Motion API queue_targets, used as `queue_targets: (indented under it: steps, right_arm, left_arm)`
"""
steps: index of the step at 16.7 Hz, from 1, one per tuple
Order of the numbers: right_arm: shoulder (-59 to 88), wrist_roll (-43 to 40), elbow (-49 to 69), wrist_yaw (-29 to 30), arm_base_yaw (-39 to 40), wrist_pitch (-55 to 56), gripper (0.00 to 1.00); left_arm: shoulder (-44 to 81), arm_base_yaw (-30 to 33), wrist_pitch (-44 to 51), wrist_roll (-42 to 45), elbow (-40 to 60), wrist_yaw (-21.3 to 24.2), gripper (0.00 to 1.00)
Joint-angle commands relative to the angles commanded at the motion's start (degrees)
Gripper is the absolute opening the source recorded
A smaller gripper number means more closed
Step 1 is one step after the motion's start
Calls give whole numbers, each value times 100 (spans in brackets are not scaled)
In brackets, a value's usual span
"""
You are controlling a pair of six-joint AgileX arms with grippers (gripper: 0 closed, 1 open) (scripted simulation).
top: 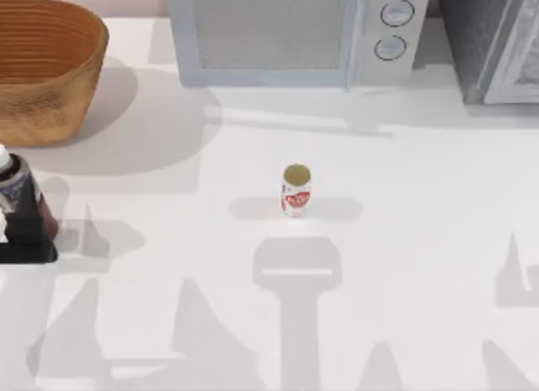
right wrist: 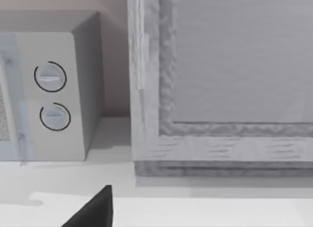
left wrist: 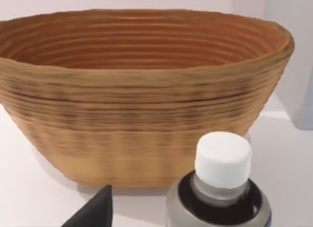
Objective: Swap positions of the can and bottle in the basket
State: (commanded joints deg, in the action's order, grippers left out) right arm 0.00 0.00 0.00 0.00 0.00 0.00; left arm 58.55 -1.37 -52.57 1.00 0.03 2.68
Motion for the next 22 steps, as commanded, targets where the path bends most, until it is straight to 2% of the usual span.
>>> queue_targets:
  steps: [6, 10, 18, 22]
  right_arm:
    - [0, 0, 0, 0, 0, 0, 100]
    - [0, 0, 0, 0, 0, 0, 100]
    - [0, 0, 0, 0, 0, 0, 100]
    - [0, 0, 0, 0, 0, 0, 100]
  left_arm:
    - [2879, -57, -2494, 41, 10, 133, 100]
    - [4002, -98, -3485, 54, -3, 170, 100]
    - [4266, -93, -3682, 54, 7, 171, 100]
    - [4743, -52, -3571, 44, 608, 129, 100]
